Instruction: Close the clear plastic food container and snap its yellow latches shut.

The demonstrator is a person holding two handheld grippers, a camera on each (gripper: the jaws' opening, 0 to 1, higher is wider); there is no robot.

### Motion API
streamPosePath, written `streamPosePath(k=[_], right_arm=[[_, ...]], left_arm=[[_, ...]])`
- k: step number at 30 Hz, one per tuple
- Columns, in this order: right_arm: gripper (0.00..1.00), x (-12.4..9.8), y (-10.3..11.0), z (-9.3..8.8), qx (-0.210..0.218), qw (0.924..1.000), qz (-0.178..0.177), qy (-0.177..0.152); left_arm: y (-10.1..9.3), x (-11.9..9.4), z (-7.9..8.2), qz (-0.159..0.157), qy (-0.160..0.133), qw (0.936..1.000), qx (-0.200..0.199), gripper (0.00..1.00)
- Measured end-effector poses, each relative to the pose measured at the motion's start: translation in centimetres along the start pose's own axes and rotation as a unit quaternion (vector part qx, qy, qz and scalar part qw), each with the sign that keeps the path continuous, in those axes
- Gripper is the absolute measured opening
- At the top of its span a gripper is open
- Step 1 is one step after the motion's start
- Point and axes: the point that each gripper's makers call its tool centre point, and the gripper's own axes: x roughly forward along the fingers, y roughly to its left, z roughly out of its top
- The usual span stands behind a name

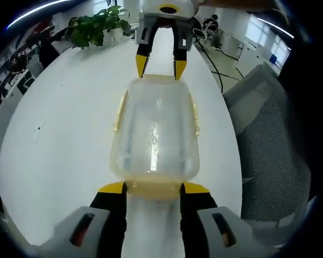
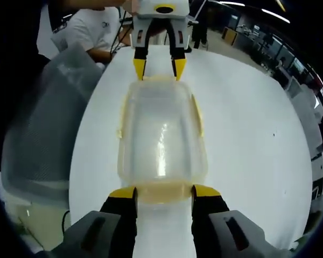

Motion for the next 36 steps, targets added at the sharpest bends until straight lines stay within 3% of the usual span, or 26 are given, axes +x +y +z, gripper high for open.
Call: streamPosePath(k=[10,36], right_arm=[[0.38,-0.5,0.0,-1.5,0.006,1.0000,-0.003,0.001],[0.38,-0.2,0.0,-2.7,0.014,0.9999,0.005,-0.003]], left_arm=[[-0.1,0.7,1.4,-0.001,-0.003,1.0000,0.003,0.37],[-0.1,1.9,1.8,-0.007,0.005,1.0000,0.002,0.37]])
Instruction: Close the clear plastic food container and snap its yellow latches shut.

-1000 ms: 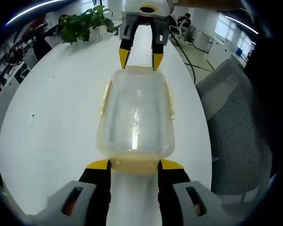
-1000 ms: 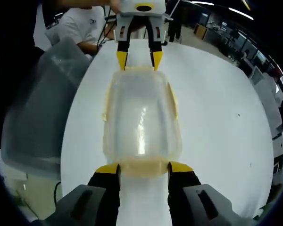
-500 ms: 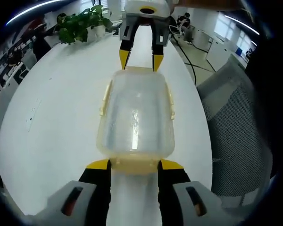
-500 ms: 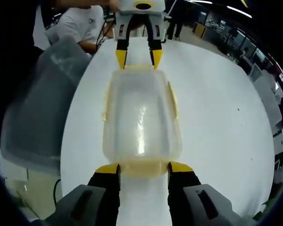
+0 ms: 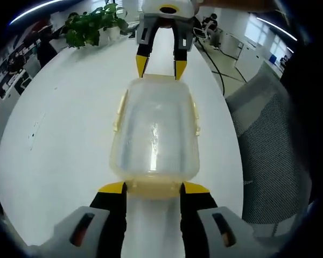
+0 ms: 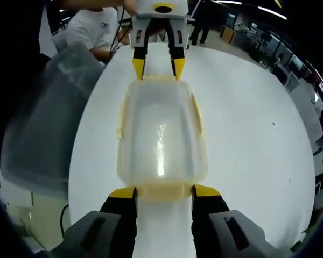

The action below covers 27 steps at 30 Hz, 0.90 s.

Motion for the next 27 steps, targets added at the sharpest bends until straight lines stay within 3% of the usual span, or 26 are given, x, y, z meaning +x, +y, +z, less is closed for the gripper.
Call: streamPosePath(k=[10,18,20,24,27], right_arm=[[0.38,0.2,0.2,-0.1,0.005,1.0000,0.003,-0.001],[0.40,0.0,0.2,-0.6,0.014,0.9999,-0.004,0.000],[0.41,-0.3,0.6,-0.8,0.052,0.9987,-0.003,-0.003],[0.41,-1.1,0.4,-1.0,0.085,0.9961,-0.017,-0.016],[0.41,-1.8,0.4,-0.9,0.146,0.9884,-0.021,-0.034]], left_arm=[[-0.1,0.3,-0.1,0.004,0.001,1.0000,0.008,0.37],[-0.2,0.4,0.0,0.010,-0.024,0.9996,0.010,0.39],[-0.3,0.4,0.0,0.012,-0.026,0.9996,0.003,0.39],[-0.4,0.1,-0.4,0.018,-0.033,0.9990,-0.023,0.38],[-0.5,-0.1,-1.0,0.020,-0.033,0.9981,-0.049,0.37]])
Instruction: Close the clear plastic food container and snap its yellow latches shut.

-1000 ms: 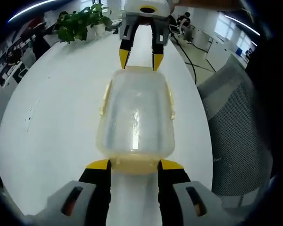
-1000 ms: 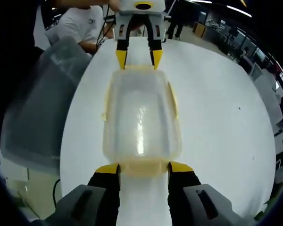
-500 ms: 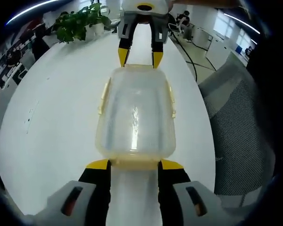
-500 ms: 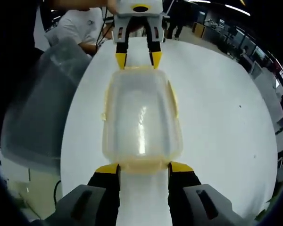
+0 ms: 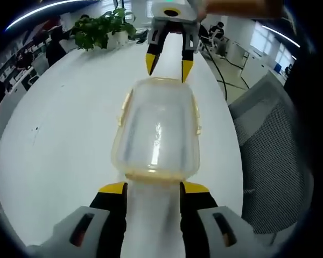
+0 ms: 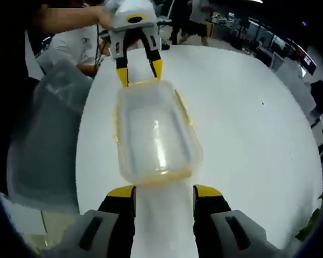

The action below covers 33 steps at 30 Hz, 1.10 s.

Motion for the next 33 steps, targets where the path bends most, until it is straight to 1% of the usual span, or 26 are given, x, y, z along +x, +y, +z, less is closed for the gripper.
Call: streamPosePath(k=[1,2,3,4,5,6,8,10,12,14,15,16,18,19,20,21,23,25,26,29,30,31,32,33], right_arm=[[0.41,-0.3,0.0,0.2,0.030,0.9995,0.001,-0.010],[0.39,-0.4,-0.1,0.4,0.042,0.9989,0.000,-0.018],[0.38,-0.6,-0.1,0.8,0.071,0.9971,-0.003,-0.028],[0.37,-0.7,-0.1,0.9,0.091,0.9953,-0.003,-0.033],[0.36,-0.8,-0.1,1.3,0.115,0.9924,-0.002,-0.043],[0.35,-0.8,-0.1,1.3,0.127,0.9909,-0.003,-0.045],[0.33,-0.7,-0.1,1.2,0.135,0.9899,-0.009,-0.043],[0.31,-0.4,-0.1,1.0,0.143,0.9887,-0.017,-0.040],[0.30,-0.3,-0.2,0.9,0.158,0.9863,-0.024,-0.042],[0.30,-0.1,-0.2,0.9,0.171,0.9838,-0.028,-0.045],[0.30,-0.1,-0.2,0.8,0.181,0.9818,-0.032,-0.047],[0.30,-0.1,-0.2,0.9,0.187,0.9805,-0.034,-0.050],[0.30,0.0,-0.3,0.9,0.207,0.9762,-0.037,-0.055],[0.30,0.1,-0.5,0.9,0.217,0.9734,-0.040,-0.060],[0.30,0.1,-0.6,0.9,0.221,0.9724,-0.042,-0.062],[0.30,0.2,-0.7,0.9,0.234,0.9691,-0.043,-0.065],[0.33,0.4,-0.4,1.0,0.242,0.9671,-0.038,-0.069],[0.33,0.6,-0.4,1.1,0.242,0.9669,-0.040,-0.072],[0.32,0.8,-0.3,1.1,0.248,0.9653,-0.039,-0.072],[0.29,1.3,-0.1,1.3,0.256,0.9633,-0.034,-0.071],[0.29,1.3,0.0,1.5,0.261,0.9620,-0.033,-0.073],[0.28,1.3,0.0,1.6,0.264,0.9612,-0.032,-0.074],[0.27,1.4,0.0,1.7,0.273,0.9588,-0.031,-0.073],[0.27,1.3,-0.1,1.7,0.278,0.9574,-0.032,-0.073]], left_arm=[[0.1,-0.2,-0.2,0.004,-0.003,0.9999,-0.013,0.37],[0.2,-0.3,-0.4,0.007,-0.007,0.9995,-0.030,0.37],[0.2,-0.5,-0.4,0.006,-0.012,0.9987,-0.050,0.37],[0.1,-0.8,-0.4,0.004,-0.024,0.9967,-0.078,0.37],[0.1,-0.9,-0.3,0.003,-0.032,0.9952,-0.093,0.36],[-0.1,-1.1,-0.1,-0.001,-0.045,0.9919,-0.119,0.36],[-0.2,-1.3,0.2,-0.002,-0.058,0.9863,-0.154,0.34],[-0.2,-1.4,0.3,0.004,-0.066,0.9827,-0.173,0.32],[-0.2,-1.3,0.4,0.006,-0.068,0.9807,-0.183,0.32],[-0.2,-1.2,0.5,0.011,-0.075,0.9745,-0.211,0.32],[-0.3,-1.2,0.5,0.010,-0.076,0.9726,-0.219,0.32],[-0.4,-1.1,0.7,0.007,-0.084,0.9677,-0.238,0.32],[-0.4,-1.0,0.7,0.003,-0.084,0.9603,-0.266,0.32],[-0.3,-1.0,0.9,0.002,-0.093,0.9545,-0.283,0.32],[-0.3,-1.0,1.1,0.003,-0.098,0.9519,-0.290,0.33],[-0.2,-0.9,1.2,0.005,-0.104,0.9438,-0.314,0.33],[0.0,-0.9,1.3,0.012,-0.106,0.9419,-0.318,0.34],[-0.1,-0.6,1.3,0.015,-0.103,0.9393,-0.327,0.34],[-0.2,-0.4,1.2,0.015,-0.099,0.9349,-0.340,0.34],[-0.2,-0.2,1.3,0.018,-0.102,0.9286,-0.356,0.32],[-0.2,-0.2,1.3,0.019,-0.104,0.9255,-0.363,0.31],[-0.2,-0.2,1.4,0.019,-0.106,0.9238,-0.368,0.29],[-0.2,-0.1,1.4,0.017,-0.106,0.9218,-0.372,0.28],[-0.2,0.0,1.4,0.017,-0.106,0.9212,-0.374,0.27]])
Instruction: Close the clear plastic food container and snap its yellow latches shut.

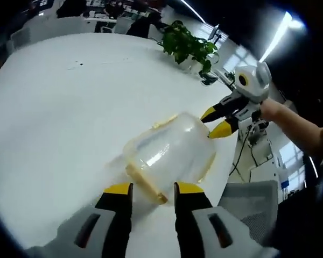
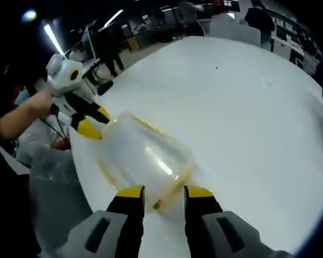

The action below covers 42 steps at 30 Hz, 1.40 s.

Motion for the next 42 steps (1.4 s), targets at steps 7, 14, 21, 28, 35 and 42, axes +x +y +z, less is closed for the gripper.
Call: streamPosePath(k=[7,14,21,28,35,42], right_arm=[[0.27,0.1,0.1,-0.2,0.036,0.9994,0.003,0.000],[0.25,0.1,0.3,-0.1,0.023,0.9997,-0.002,0.000],[0.23,0.2,0.3,-0.1,0.018,0.9997,-0.007,0.017],[0.22,0.2,0.3,-0.1,0.018,0.9997,-0.008,0.016],[0.19,0.6,0.0,0.5,0.034,0.9993,-0.004,0.013],[0.20,0.3,0.1,0.0,0.037,0.9992,-0.007,0.012]], left_arm=[[-0.1,0.3,0.1,0.002,0.000,0.9999,-0.014,0.29],[-0.4,0.3,0.1,0.011,0.006,0.9999,-0.008,0.26],[-0.3,0.2,0.1,0.012,0.013,0.9998,-0.006,0.25],[-0.3,0.3,0.2,0.011,0.017,0.9998,-0.007,0.24],[-0.7,-0.2,0.7,0.000,0.017,0.9997,-0.019,0.21],[-0.4,0.4,0.0,0.002,0.025,0.9996,-0.013,0.23]])
